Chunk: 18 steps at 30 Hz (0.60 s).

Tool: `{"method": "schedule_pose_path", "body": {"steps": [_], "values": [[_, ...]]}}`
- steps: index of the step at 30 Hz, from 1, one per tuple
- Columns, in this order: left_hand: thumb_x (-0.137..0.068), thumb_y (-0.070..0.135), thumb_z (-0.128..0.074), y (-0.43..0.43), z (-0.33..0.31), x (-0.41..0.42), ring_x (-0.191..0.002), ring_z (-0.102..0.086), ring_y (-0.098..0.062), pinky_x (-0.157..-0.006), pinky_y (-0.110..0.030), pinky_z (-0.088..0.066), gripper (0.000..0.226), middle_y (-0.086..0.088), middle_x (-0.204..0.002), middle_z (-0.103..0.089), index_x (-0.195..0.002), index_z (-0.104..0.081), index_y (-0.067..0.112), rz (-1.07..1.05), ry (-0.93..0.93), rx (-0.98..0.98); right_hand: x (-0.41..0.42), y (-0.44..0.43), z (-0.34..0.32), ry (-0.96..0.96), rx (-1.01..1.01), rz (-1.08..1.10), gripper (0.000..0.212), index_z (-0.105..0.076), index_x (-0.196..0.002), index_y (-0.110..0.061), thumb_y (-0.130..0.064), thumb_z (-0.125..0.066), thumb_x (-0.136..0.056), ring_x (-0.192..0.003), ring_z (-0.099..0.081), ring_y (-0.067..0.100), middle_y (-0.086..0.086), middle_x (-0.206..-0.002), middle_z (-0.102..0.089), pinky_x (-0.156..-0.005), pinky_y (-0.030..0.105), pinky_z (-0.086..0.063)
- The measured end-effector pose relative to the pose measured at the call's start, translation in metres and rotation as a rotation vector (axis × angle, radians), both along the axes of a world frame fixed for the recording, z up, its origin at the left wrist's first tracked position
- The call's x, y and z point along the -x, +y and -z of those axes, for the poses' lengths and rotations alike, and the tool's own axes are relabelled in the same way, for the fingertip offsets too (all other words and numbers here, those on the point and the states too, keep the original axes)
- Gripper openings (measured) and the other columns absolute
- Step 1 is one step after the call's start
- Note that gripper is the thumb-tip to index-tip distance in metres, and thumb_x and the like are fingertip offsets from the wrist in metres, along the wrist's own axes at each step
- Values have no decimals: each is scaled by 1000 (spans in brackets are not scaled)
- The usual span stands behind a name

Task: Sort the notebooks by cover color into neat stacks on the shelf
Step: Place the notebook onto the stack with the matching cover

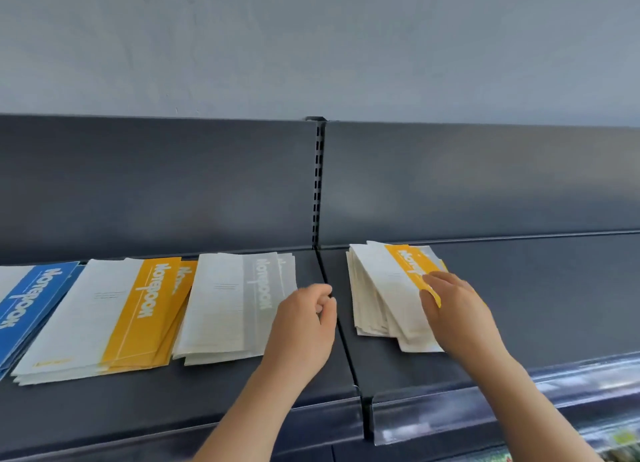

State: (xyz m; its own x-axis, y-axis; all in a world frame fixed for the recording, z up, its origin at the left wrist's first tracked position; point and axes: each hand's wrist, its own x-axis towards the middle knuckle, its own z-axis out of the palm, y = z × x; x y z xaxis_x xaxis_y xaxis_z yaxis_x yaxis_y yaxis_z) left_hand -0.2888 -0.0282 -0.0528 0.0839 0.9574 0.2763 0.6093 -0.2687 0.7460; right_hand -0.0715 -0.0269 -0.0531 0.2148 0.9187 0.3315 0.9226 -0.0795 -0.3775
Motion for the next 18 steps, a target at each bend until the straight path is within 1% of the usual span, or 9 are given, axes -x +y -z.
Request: {"method": "schedule_pose_path", "body": {"steps": [3,5,7,8,10,12,14,16,18], "values": [[-96,23,-45,6,2,-32,-72,-48,-11,-69,-24,-44,12,3,-81,-56,-86,-52,23,29,1,67,-32,3,13,3,109,65,22,-58,-87,-8,-19,-40,-94,-90,-51,25,4,-103,-61,-65,33,-39],[-96,27,-47,12,3,-49,-77,-53,-6,-68,-19,-46,17,6,-87,-63,-91,-61,20,37,-15,114,-39,1,21,16,117,44,23,-54,-79,-9,-21,-39,-93,-86,-50,25,2,-92,-59,-62,33,-38],[-95,31,-50,17,2,-65,-81,-58,-1,-60,-10,-40,21,9,-95,-67,-98,-64,17,18,-35,148,-37,-5,22,-1,85,-4,23,-61,-87,-10,-22,-43,-94,-96,-52,24,1,-99,-61,-71,34,-43],[-94,32,-53,19,3,-70,-79,-59,-1,-57,-10,-40,19,9,-95,-68,-98,-64,17,-6,-59,155,-34,-9,23,-21,56,-48,23,-64,-93,-9,-22,-45,-95,-101,-53,24,1,-104,-63,-78,34,-43],[-90,30,-59,21,3,-75,-78,-60,-3,-55,-16,-43,17,7,-93,-65,-100,-57,16,-85,-138,177,-28,-17,21,-31,2,-172,25,-67,-104,-9,-22,-47,-96,-111,-52,22,-1,-116,-63,-91,28,-40],[-90,24,-60,22,4,-75,-77,-57,-3,-52,-18,-39,20,6,-95,-60,-103,-48,15,-163,-179,207,-29,-21,17,3,-14,-268,29,-66,-114,-13,-23,-45,-97,-116,-51,16,-6,-124,-60,-96,19,-35],[-91,17,-55,23,7,-73,-78,-58,-5,-50,-18,-40,16,4,-98,-61,-104,-48,12,-199,-202,222,-38,-18,16,46,-34,-254,27,-66,-109,-11,-20,-44,-97,-110,-54,18,-3,-118,-63,-92,23,-39],[-91,14,-49,24,9,-73,-77,-61,-8,-44,-16,-41,15,2,-101,-64,-106,-49,10,-219,-228,232,-51,-12,16,57,-37,-152,23,-65,-95,-10,-16,-42,-95,-97,-56,23,-1,-104,-65,-81,31,-43],[-90,15,-51,22,9,-76,-77,-61,-7,-41,-13,-39,19,2,-101,-64,-109,-49,9,-236,-249,251,-58,-8,17,8,26,-103,24,-57,-80,-13,-15,-37,-94,-85,-53,22,-2,-91,-63,-70,30,-40]]}}
